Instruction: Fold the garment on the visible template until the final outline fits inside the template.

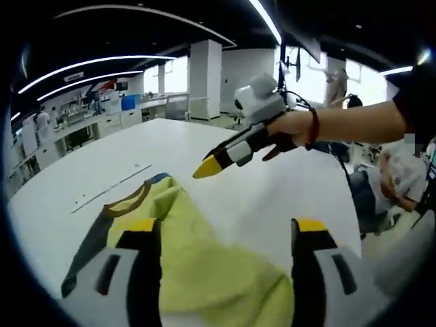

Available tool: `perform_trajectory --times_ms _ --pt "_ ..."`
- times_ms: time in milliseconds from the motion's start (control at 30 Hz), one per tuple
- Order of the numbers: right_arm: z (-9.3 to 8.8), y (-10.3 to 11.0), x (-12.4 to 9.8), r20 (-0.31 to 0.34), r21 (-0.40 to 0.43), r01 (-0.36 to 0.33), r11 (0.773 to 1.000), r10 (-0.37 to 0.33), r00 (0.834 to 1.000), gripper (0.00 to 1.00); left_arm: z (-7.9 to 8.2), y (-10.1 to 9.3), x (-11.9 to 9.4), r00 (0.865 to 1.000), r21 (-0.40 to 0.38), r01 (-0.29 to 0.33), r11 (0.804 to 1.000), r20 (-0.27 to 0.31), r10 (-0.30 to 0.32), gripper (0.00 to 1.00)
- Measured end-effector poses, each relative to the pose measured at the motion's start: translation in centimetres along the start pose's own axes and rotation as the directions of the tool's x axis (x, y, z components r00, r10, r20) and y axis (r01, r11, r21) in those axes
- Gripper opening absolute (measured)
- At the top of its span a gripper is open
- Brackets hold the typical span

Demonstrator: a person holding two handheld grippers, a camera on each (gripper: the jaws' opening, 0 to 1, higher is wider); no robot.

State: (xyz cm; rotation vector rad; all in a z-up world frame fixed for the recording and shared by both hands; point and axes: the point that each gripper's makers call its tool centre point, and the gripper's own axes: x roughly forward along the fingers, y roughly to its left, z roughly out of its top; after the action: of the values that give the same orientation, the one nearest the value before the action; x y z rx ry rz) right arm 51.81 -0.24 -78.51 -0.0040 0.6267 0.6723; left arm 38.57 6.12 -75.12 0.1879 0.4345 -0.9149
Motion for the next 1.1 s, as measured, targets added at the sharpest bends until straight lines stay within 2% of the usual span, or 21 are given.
perform_trajectory --times_ms 67,200,333,500,567,667,767,933,1067,1100 --pt "-0.4 0.5 0.2 -0.005 -0.002 -0.011 1.0 0.011 1.0 0.44 -0.2 -0.9 0.4 1.0 0.005 0.01 1.0 -0.003 -0.01 0.67" --pt "-1.8 0.6 0.9 -0.023 0.007 -0.023 1.0 0.023 0.999 0.36 -1.7 -1.8 1.5 0.999 0.057 0.008 0.998 -0.053 -0.005 0.54" --pt "-2.2 0.9 1.6 -0.022 0.004 -0.019 1.0 0.019 1.0 0.25 -3.0 -2.5 2.5 0.995 0.046 0.001 0.999 -0.096 0.004 0.41" --pt "-2.9 1.7 2.7 -0.027 0.035 -0.008 0.999 0.009 1.0 0.18 -4.0 -2.9 3.0 0.991 0.018 -0.034 0.999 -0.126 0.036 0.33" --pt "-3.3 1.6 2.9 -0.031 0.046 -0.005 0.999 0.007 0.999 0.17 -5.0 -2.5 3.0 0.983 0.048 -0.073 0.996 -0.166 0.08 0.32" --pt "-3.6 1.8 3.5 -0.037 0.055 -0.002 0.998 0.004 0.999 0.15 -5.4 -3.1 3.2 0.98 0.048 -0.078 0.996 -0.181 0.086 0.31" --pt "-3.7 2.3 3.9 -0.035 0.066 0.002 0.998 0.0 0.999 0.14 -6.2 -2.9 3.4 0.97 0.099 -0.099 0.99 -0.21 0.118 0.29" --pt "-3.9 2.5 4.4 -0.029 0.087 0.014 0.996 -0.012 1.0 0.11 -6.8 -2.6 3.9 0.964 0.078 -0.116 0.99 -0.232 0.131 0.22" --pt "-4.3 2.1 4.8 -0.029 0.097 0.026 0.995 -0.023 0.999 0.08 -8.2 -2.2 3.9 0.941 0.104 -0.131 0.986 -0.299 0.157 0.17" --pt "-4.1 2.1 4.9 -0.019 0.106 0.024 0.994 -0.022 1.0 0.07 -8.1 -2.1 3.9 0.94 0.125 -0.136 0.983 -0.298 0.168 0.16"
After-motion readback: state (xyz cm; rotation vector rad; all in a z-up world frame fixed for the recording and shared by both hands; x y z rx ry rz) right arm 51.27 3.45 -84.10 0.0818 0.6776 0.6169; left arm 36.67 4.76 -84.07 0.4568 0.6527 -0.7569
